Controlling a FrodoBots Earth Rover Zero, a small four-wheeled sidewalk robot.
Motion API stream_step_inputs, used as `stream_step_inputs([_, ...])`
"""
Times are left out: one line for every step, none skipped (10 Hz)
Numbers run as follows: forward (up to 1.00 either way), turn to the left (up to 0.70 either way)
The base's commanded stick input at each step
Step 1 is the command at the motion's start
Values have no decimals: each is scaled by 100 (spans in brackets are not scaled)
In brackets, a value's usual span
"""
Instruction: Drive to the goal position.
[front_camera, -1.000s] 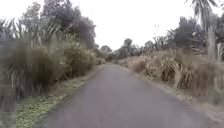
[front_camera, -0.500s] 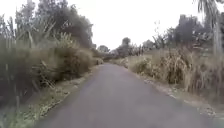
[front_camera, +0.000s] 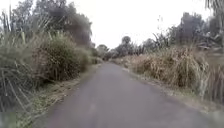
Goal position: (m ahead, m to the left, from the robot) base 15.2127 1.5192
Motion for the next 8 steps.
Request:
stream_step_inputs([85,0])
stream_step_inputs([85,0])
stream_step_inputs([85,0])
stream_step_inputs([85,0])
stream_step_inputs([85,0])
stream_step_inputs([85,0])
stream_step_inputs([85,0])
stream_step_inputs([85,0])
